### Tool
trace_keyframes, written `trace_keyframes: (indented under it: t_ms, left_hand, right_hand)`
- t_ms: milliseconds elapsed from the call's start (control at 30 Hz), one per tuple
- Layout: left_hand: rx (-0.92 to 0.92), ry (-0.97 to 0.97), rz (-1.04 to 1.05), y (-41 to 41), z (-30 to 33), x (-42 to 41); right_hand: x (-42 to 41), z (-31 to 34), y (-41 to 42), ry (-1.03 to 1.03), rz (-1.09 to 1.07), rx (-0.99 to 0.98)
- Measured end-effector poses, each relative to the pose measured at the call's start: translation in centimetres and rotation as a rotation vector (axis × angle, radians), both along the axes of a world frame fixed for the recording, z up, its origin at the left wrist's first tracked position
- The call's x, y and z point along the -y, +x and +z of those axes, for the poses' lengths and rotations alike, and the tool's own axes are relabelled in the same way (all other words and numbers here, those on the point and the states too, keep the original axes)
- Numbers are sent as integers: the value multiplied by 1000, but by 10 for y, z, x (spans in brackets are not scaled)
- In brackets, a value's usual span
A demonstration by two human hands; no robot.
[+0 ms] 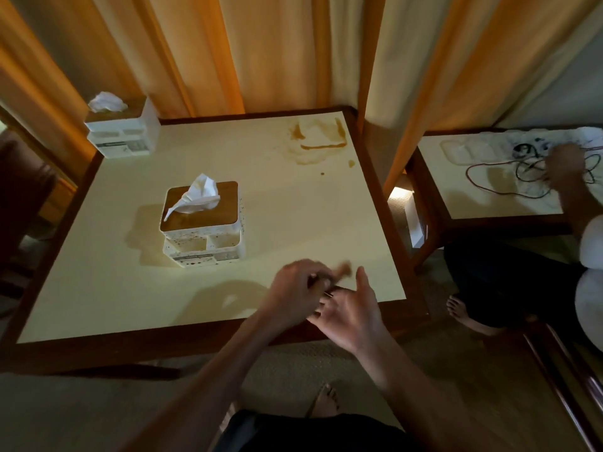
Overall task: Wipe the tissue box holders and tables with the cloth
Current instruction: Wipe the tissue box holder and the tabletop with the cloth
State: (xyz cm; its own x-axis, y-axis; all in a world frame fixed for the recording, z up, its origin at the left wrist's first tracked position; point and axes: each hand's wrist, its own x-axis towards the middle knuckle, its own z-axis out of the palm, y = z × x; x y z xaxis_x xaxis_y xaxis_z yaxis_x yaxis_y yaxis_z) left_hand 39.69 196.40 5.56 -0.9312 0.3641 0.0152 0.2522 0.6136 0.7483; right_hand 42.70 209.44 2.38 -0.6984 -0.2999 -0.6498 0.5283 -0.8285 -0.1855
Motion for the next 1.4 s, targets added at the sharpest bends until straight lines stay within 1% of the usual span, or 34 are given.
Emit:
trace_keyframes:
  t_ms: [67, 100, 167, 200, 300, 400, 500, 633, 700, 833, 900, 1000, 1100, 1167, 1267, 1400]
  left_hand:
    - [-61, -109, -121, 13, -6, -4]
    - [-106, -125, -144, 20, -8, -6]
    - [-168, -124, -143, 30, -11, -5]
    - [-180, -130, -134, 33, -13, -4]
    - [-180, -149, -120, 32, -15, 3]
    - [-97, -98, -146, 26, -4, 10]
    - [7, -91, -158, 17, 9, 26]
    - [-6, -237, -109, -18, 24, 62]
    - [-21, -283, -74, -46, 34, 84]
    - [-120, -366, -14, -106, 60, 119]
    - [-126, -512, -26, -137, 71, 132]
    - [-19, -797, -103, -176, 67, 151]
    - [85, -927, -158, -195, 49, 163]
    - [123, -952, -190, -201, 42, 169]
    - [156, -941, -237, -211, 35, 179]
    - [129, -916, -279, -215, 27, 187]
  right_hand:
    - [1, -6, 3, -59, -21, -65]
    - [2, -9, 2, -93, -33, -72]
    - [1, -14, -3, -154, -69, -85]
    - [2, -12, -5, -152, -72, -89]
    - [5, -9, -13, -133, -77, -74]
    - [7, -4, -22, -97, -85, -41]
    - [9, 1, -30, 13, -78, -19]
    - [19, 3, -47, 181, -70, -129]
    - [30, 4, -58, 175, -95, -112]
    - [53, 10, -78, 152, -148, -82]
    - [67, 14, -88, 191, -150, -82]
    - [92, 20, -101, 264, -159, -93]
    - [113, 17, -110, 390, -97, -110]
    - [127, 13, -113, 471, -30, -125]
    - [148, 6, -114, 575, -6, -162]
    - [166, -1, -108, 701, 52, -259]
